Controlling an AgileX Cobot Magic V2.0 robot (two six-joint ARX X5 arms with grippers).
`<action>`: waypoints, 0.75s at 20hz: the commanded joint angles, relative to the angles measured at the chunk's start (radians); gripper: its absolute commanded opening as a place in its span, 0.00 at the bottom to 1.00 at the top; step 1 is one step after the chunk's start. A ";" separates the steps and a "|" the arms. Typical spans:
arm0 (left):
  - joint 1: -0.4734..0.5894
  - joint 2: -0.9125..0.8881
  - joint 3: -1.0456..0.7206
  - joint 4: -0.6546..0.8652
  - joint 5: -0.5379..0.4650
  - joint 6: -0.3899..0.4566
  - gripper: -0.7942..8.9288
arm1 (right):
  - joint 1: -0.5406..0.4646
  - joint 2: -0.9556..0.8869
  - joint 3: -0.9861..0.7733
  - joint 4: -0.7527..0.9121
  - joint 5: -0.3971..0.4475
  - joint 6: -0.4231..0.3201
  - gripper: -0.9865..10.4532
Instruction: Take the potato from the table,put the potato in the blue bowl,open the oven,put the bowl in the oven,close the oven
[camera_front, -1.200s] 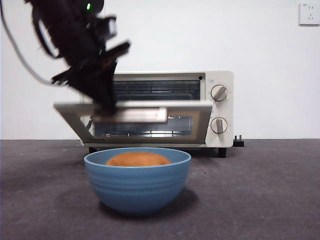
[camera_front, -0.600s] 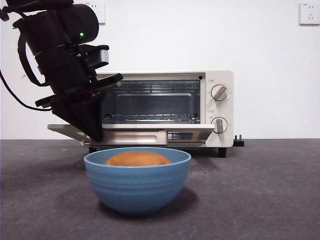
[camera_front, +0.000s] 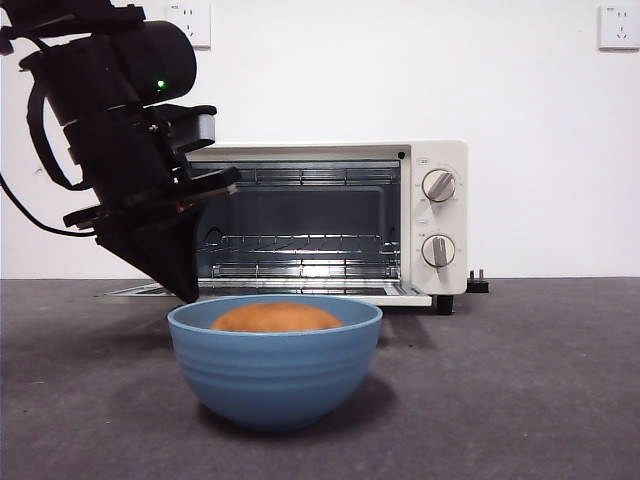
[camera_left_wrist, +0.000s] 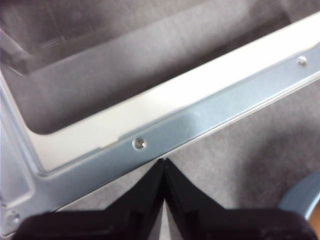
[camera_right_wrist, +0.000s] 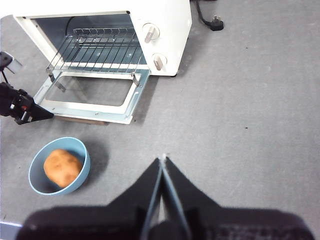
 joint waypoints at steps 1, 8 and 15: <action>-0.002 0.002 -0.017 -0.019 0.011 0.020 0.08 | 0.002 -0.002 -0.002 -0.020 -0.004 0.017 0.08; -0.008 -0.236 -0.017 -0.237 0.031 0.084 0.08 | 0.002 0.055 -0.015 -0.020 -0.249 0.122 0.09; -0.008 -0.560 -0.017 -0.428 0.229 0.091 0.08 | 0.001 0.246 -0.251 0.259 -0.537 0.196 0.12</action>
